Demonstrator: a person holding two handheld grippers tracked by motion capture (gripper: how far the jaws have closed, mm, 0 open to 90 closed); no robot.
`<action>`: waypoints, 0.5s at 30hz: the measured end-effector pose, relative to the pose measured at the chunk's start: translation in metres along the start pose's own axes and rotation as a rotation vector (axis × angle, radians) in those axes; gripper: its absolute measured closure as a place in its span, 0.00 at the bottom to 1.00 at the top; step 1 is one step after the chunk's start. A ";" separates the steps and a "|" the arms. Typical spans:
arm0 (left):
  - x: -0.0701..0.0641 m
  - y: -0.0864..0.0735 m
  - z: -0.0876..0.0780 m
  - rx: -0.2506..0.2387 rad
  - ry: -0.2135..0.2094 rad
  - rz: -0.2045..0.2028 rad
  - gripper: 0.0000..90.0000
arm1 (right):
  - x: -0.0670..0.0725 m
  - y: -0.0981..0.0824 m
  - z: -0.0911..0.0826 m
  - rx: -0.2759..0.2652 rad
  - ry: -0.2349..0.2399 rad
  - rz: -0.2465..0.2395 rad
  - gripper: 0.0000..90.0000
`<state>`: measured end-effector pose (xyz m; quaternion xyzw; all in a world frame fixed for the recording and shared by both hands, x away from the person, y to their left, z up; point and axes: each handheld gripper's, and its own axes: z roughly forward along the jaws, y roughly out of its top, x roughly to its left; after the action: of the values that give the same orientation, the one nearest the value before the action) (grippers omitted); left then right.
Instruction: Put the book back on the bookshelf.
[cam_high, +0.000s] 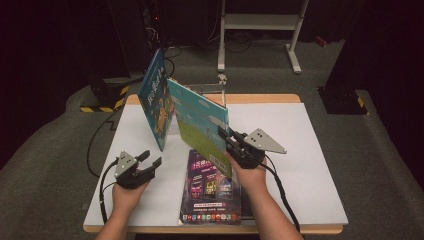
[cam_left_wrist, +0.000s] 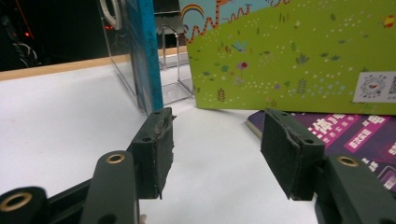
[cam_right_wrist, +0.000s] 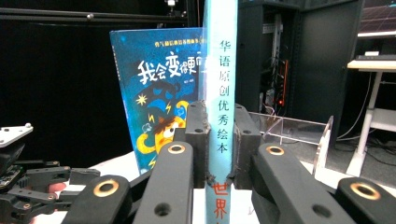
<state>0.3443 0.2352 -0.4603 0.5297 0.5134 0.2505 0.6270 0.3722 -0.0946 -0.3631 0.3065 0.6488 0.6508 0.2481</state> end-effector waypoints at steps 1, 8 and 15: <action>0.000 0.000 0.000 0.004 -0.004 -0.001 0.48 | 0.001 0.000 0.000 0.002 0.000 -0.001 0.89; -0.005 0.003 -0.003 -0.004 -0.018 -0.015 0.49 | 0.005 -0.006 -0.003 0.036 -0.005 0.031 0.85; -0.011 0.005 -0.005 -0.026 -0.026 -0.010 0.49 | 0.016 -0.021 -0.015 0.084 -0.011 0.036 0.80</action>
<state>0.3367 0.2295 -0.4510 0.5222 0.5047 0.2469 0.6416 0.3486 -0.0927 -0.3821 0.3321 0.6683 0.6257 0.2270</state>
